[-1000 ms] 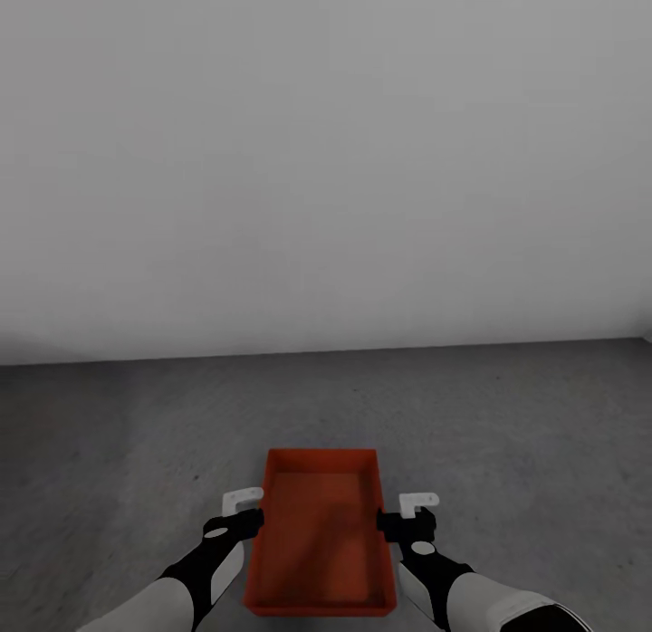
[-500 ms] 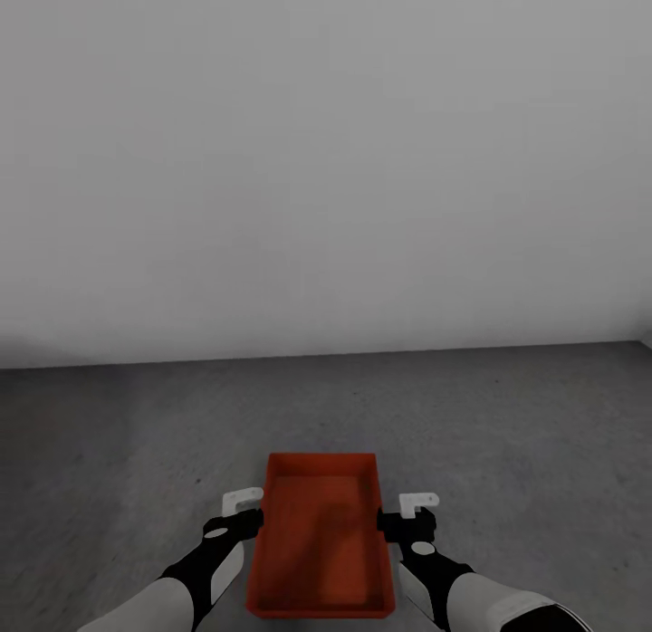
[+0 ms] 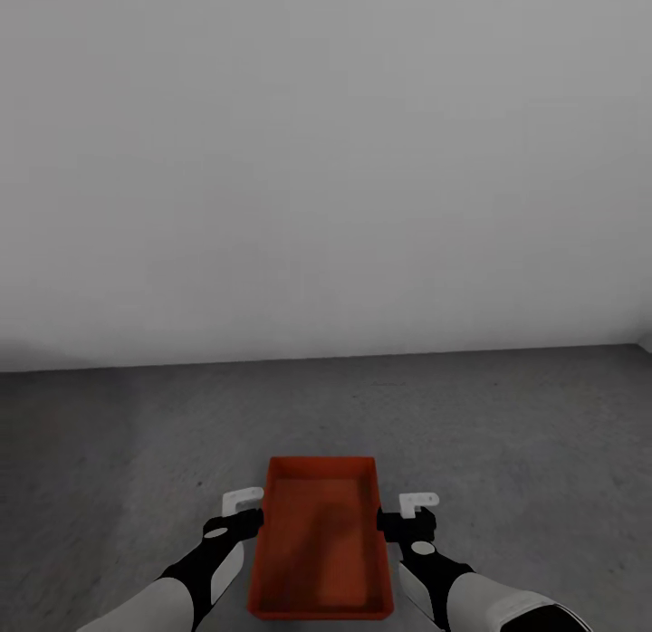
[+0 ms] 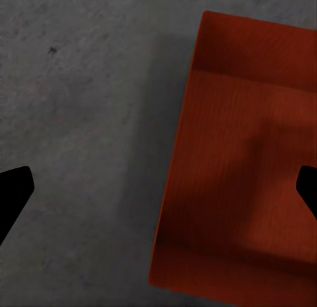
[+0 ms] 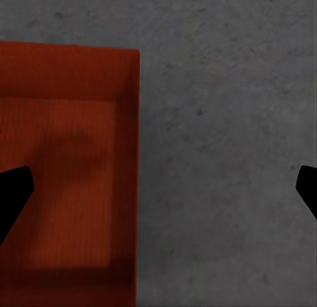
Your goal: Move the two storage containers from the living room to the garage. In the garage, place one container on the floor and stack the other container on top of it (either order is fine).
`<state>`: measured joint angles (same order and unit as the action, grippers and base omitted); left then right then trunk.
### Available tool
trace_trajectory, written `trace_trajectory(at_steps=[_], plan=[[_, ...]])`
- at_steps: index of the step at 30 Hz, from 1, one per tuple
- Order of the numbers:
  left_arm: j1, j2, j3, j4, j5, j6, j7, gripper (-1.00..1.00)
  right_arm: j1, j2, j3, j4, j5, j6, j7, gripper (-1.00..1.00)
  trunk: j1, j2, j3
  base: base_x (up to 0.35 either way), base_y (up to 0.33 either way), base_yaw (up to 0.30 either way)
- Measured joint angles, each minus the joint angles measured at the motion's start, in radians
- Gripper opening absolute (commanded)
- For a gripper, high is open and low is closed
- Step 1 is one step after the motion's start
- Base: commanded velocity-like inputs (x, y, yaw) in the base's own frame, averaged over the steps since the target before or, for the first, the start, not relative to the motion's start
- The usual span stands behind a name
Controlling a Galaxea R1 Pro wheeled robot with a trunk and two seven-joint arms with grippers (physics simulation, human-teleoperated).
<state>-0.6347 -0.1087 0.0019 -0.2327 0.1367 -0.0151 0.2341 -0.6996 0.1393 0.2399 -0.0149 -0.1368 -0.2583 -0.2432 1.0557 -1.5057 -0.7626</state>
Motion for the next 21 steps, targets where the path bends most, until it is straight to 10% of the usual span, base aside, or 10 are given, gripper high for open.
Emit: trace_trajectory(at_steps=[13,21], plan=[[0.0,0.0,-0.001,-0.002,-0.001,0.0,0.0,1.0,0.0,0.0,0.0,0.0,0.0,0.0,0.0,1.0,-0.008,0.014,0.006,-0.001,0.0,0.0],[0.0,-0.001,0.001,0.0,-0.001,0.001,0.002,1.0,0.0,0.0,0.0,0.0,0.0,0.0,0.0,1.0,-0.007,0.014,0.006,-0.296,0.0,0.0]])
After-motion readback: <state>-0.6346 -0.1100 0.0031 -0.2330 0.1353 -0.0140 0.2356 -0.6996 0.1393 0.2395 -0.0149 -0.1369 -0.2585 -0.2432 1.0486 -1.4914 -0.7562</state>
